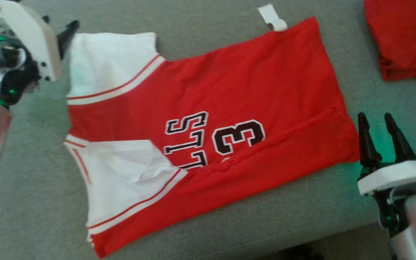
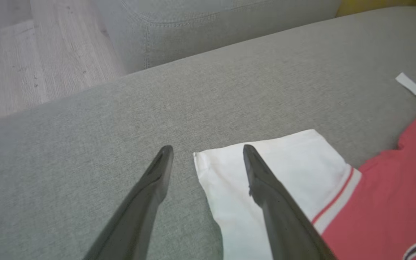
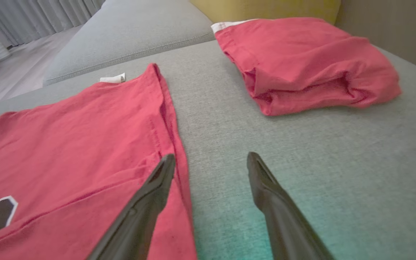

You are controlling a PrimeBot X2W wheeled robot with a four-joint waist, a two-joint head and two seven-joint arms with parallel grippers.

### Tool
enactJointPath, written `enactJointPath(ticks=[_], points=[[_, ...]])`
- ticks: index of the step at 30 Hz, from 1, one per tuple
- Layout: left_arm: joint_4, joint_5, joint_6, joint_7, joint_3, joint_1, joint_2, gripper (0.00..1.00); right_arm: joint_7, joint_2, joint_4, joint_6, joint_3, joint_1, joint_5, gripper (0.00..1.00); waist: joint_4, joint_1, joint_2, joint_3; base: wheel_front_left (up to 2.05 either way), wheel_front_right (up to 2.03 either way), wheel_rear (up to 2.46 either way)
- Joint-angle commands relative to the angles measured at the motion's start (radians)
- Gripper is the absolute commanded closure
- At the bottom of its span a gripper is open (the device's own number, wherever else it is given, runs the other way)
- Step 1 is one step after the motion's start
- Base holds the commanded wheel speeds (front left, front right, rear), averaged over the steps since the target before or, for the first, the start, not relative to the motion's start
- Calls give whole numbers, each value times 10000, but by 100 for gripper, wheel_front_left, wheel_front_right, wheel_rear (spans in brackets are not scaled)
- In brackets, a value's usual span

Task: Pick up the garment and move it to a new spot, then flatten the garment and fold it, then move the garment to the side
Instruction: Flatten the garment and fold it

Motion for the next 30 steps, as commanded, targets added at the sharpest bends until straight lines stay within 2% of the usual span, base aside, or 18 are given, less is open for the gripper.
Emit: enactJointPath(ticks=[1, 13, 14, 15, 17, 20, 24, 27, 30], points=[[-48, 109, -36, 45, 338, -424, 564, 0, -158, -155, -204, -9, 118, -161, 7, 0, -463, -2, 0, 444, 0, 0, 0], [994, 365, -69, 98, 78, -562, 1082, 0, -633, -77, 307, -9, 141, -489, -115, 0, -841, -2, 0, 880, 0, 0, 0], [999, 352, -77, 133, 35, -534, 1096, 3, -658, -62, 337, -9, 137, -522, -131, 0, -853, -2, 0, 896, 0, 0, 0], [998, 266, -86, 189, 22, -493, 1076, 26, -681, -54, 361, -9, 133, -554, -144, 0, -859, -2, 0, 910, 0, 0, 0], [920, 10, -108, 353, -6, -391, 1011, 100, -717, -69, 392, -9, 118, -607, -177, 0, -857, -2, 0, 933, 0, 0, 0], [726, -196, -124, 474, -26, -336, 1062, 100, -726, -273, 402, -9, 107, -718, -512, 0, -824, -2, 0, 972, 0, 0, 0], [509, 84, -126, -359, 32, -505, 1181, 100, -430, -503, 155, -9, 274, -1257, -593, 0, -725, -2, 0, 963, 0, 0, 0], [535, 139, -130, -860, 51, -594, 1072, 100, 302, -770, -114, -9, 798, -1978, -122, 0, -591, -2, 0, 874, 0, 0, 0], [663, -30, -91, -1110, 186, -684, 837, 100, 1496, -1218, -222, -9, 1697, -2929, 452, 0, -457, -2, 0, 795, 0, 0, 0]])
